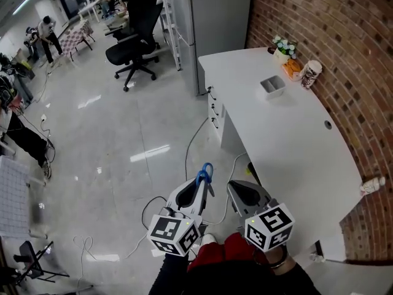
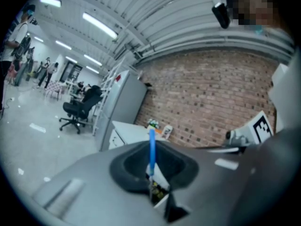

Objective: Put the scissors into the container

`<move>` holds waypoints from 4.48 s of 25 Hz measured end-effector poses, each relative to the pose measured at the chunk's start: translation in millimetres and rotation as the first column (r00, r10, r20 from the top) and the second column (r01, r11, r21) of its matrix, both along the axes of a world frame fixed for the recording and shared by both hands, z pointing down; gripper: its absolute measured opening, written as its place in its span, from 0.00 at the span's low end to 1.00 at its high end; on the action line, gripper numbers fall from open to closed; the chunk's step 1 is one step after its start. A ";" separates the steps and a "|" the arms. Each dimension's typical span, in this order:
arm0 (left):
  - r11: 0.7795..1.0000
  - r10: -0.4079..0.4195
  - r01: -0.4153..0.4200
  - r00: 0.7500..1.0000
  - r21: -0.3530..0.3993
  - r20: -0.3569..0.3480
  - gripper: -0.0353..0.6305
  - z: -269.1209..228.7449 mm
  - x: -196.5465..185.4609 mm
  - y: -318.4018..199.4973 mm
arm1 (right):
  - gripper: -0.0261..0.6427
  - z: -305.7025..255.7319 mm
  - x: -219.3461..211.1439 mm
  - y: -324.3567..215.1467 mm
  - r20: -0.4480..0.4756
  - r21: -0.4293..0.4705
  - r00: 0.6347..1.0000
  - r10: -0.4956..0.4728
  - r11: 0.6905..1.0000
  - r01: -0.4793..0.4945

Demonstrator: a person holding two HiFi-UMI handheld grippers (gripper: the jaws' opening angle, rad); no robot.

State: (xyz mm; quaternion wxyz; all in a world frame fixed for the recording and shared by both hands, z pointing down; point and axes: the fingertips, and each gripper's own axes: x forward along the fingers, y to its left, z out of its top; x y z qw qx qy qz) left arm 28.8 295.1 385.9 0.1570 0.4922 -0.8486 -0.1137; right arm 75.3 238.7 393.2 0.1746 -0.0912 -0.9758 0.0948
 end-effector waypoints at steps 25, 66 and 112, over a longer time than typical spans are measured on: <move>0.983 0.181 -0.180 0.982 -0.026 0.060 0.09 -15.8 -86.3 -136.9 | 0.05 -15.5 -71.0 -140.3 0.047 0.013 0.973 0.224 0.974 -0.225; 0.777 0.629 -0.628 0.777 -0.045 0.013 0.09 -0.8 -240.1 -442.8 | 0.05 6.1 -178.7 -384.3 -0.017 0.001 0.714 0.700 0.714 -0.700; 0.542 0.821 -0.832 0.555 -0.120 -0.133 0.09 92.1 -265.9 -559.1 | 0.05 89.7 -219.5 -458.6 -0.264 0.026 0.473 0.841 0.496 -0.868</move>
